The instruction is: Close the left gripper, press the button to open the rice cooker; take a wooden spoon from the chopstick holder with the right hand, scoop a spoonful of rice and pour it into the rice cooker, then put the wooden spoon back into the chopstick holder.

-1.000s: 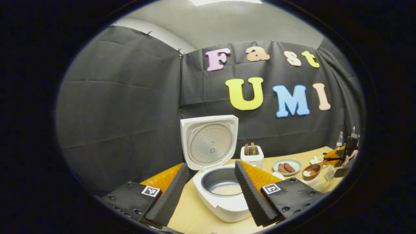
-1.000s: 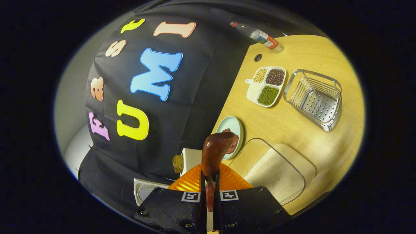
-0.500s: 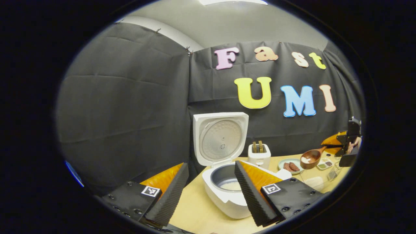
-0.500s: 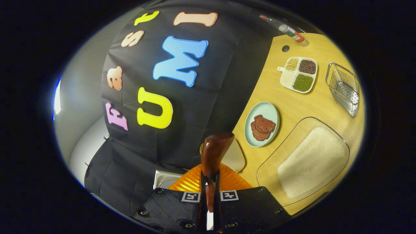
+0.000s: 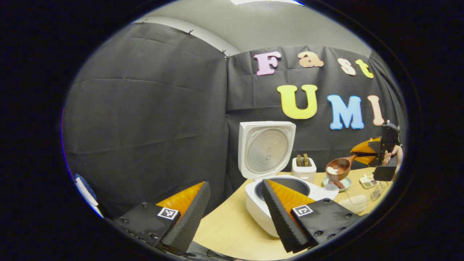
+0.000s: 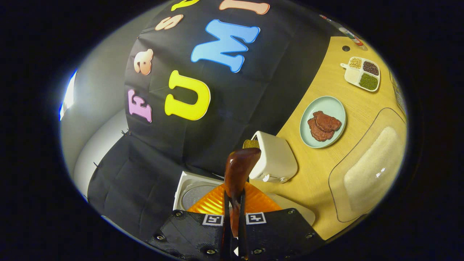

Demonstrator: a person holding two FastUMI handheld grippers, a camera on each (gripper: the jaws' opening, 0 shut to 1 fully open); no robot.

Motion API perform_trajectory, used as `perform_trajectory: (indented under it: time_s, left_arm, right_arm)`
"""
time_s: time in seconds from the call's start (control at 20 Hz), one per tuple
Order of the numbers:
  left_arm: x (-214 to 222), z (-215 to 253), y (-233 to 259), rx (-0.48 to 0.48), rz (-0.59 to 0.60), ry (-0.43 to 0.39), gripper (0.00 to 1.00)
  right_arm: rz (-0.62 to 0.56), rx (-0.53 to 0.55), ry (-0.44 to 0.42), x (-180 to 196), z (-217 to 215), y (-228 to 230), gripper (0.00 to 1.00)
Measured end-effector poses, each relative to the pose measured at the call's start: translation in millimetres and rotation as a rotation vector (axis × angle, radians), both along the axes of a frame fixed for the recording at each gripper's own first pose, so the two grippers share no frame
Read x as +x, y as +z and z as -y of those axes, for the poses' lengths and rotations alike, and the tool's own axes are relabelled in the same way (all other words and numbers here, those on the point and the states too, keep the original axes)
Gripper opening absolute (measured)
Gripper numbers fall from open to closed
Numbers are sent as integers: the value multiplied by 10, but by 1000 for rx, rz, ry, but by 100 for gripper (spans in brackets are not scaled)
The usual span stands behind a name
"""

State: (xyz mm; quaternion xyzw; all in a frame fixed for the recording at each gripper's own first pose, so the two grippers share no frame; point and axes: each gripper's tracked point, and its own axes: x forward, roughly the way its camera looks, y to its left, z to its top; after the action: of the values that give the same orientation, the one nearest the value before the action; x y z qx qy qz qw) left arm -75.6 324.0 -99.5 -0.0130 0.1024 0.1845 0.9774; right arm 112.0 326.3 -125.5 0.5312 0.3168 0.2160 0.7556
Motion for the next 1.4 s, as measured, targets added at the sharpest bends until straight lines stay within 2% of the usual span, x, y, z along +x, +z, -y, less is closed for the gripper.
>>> perform_trajectory:
  time_s: [0.55, 0.8, 1.1, 1.4]
  left_arm:
    - [-466, -290, -65, 12, -23, 97, 98]
    - [-659, -451, -125, 6, -34, 152, 98]
    - [-781, -535, -138, 9, -54, 194, 98]
    - [-775, -535, -117, 11, -52, 203, 98]
  right_arm:
    - [123, -160, 159, 19, -1133, -28, 8]
    - [214, -332, 227, -21, -1423, -213, 8]
    - [404, -584, 348, -117, -1703, -300, 8]
    - [711, -822, 450, -289, -1910, -82, 8]
